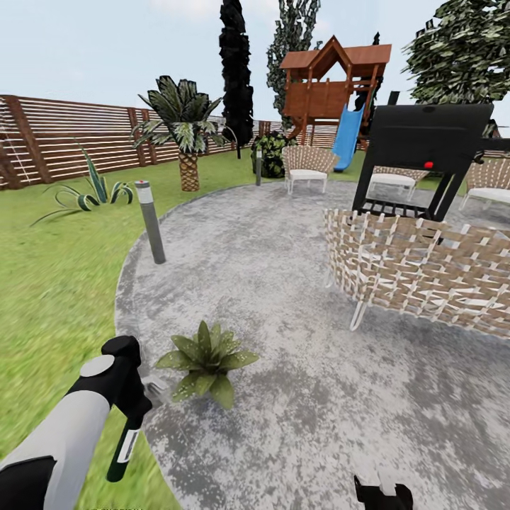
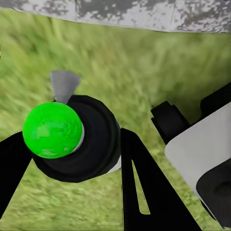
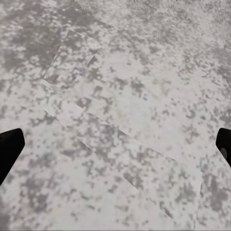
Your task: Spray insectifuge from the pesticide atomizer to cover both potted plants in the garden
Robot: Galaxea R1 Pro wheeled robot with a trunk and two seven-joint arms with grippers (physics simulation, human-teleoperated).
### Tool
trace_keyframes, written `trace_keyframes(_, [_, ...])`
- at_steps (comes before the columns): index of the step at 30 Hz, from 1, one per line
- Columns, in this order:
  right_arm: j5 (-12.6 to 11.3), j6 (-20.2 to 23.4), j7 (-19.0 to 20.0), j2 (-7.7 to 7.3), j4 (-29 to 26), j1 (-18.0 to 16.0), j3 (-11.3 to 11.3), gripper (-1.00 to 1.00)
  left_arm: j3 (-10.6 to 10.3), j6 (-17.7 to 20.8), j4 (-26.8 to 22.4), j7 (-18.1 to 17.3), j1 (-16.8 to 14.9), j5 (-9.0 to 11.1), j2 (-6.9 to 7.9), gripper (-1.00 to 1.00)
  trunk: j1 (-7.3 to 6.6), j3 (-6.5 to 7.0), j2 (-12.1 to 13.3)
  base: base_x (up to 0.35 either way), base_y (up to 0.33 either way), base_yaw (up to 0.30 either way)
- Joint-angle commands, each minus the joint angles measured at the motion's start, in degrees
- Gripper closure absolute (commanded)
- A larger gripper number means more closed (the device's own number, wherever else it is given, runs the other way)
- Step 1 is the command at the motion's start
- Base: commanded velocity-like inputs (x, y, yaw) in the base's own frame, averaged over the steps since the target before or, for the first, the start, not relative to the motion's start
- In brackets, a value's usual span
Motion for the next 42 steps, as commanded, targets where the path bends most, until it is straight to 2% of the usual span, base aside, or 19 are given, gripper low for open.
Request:
trace_keyframes(1, [0.62, -0.20, -0.23, -0.01, 0.08, -0.05, -0.35, -1.00, 0.30, 0.60, -0.04, -0.54, -0.06, -0.57, 0.01, 1.00, 0.00, -0.05, -0.02, 0.154, -0.140, 0.272])
trace_keyframes(11, [0.48, -0.22, -0.20, 0.18, 0.08, -0.03, -0.35, -1.00, 0.55, 0.60, -0.04, -0.54, -0.10, -0.57, 0.06, 1.00, 0.00, -0.05, -0.02, 0.103, -0.172, 0.091])
trace_keyframes(20, [0.48, -0.24, -0.24, 0.29, 0.08, -0.03, -0.35, -1.00, 0.63, 0.60, -0.06, -0.54, -0.10, -0.57, 0.19, 1.00, 0.00, -0.05, -0.02, -0.013, -0.035, 0.264])
trace_keyframes(31, [0.67, -0.29, -0.07, -0.11, 0.08, -0.05, -0.19, -1.00, 0.88, 0.69, -0.12, -0.54, -0.08, -0.48, -0.34, 1.00, 0.00, -0.05, -0.02, -0.145, -0.239, 0.060])
trace_keyframes(37, [0.66, -0.26, -0.11, -0.09, 0.08, -0.04, -0.26, -1.00, 0.96, 0.69, -0.12, -0.54, -0.10, -0.44, -0.38, 1.00, 0.00, -0.05, -0.02, 0.057, -0.269, 0.021])
trace_keyframes(42, [0.66, -0.29, -0.22, -0.07, 0.08, -0.04, -0.26, -1.00, 1.02, 0.84, -0.12, -0.54, -0.10, -0.36, -0.60, 1.00, 0.00, -0.05, -0.02, 0.146, -0.254, 0.241])
